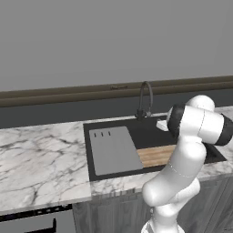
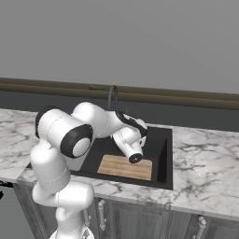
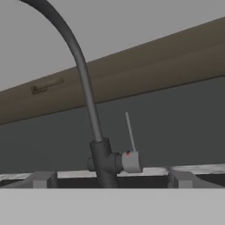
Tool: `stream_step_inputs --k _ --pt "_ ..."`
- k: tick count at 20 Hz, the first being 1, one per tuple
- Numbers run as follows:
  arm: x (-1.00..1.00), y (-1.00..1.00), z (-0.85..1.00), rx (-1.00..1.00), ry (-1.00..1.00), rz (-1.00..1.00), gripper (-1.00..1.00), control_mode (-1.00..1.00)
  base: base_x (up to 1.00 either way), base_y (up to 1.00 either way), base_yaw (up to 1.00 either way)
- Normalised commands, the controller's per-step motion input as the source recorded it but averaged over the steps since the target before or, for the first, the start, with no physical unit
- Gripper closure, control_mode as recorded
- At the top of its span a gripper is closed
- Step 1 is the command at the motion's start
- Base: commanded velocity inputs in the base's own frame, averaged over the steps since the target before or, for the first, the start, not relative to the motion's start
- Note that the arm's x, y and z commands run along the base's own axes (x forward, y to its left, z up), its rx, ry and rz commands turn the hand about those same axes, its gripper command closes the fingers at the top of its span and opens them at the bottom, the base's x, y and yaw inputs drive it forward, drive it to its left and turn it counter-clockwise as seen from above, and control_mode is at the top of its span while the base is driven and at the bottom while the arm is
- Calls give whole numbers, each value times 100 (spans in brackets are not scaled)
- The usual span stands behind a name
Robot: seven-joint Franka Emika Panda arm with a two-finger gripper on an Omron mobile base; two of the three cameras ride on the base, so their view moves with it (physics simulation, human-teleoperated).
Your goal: Turn on the sink faucet with hot water and rinse the cutting board for ten seconds, then turn off the faucet. Push the cutting board to reach the water if necessary.
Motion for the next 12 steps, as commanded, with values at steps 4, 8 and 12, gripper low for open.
stream_step_inputs --k 4,8,12 --pt "18 0 -12 -6 0 0 -100 -100 0 0 0" --pt "16 0 -7 -8 0 0 -100 -100 0 0 0" --pt "17 0 -5 -7 -1 0 -100 -100 0 0 0"
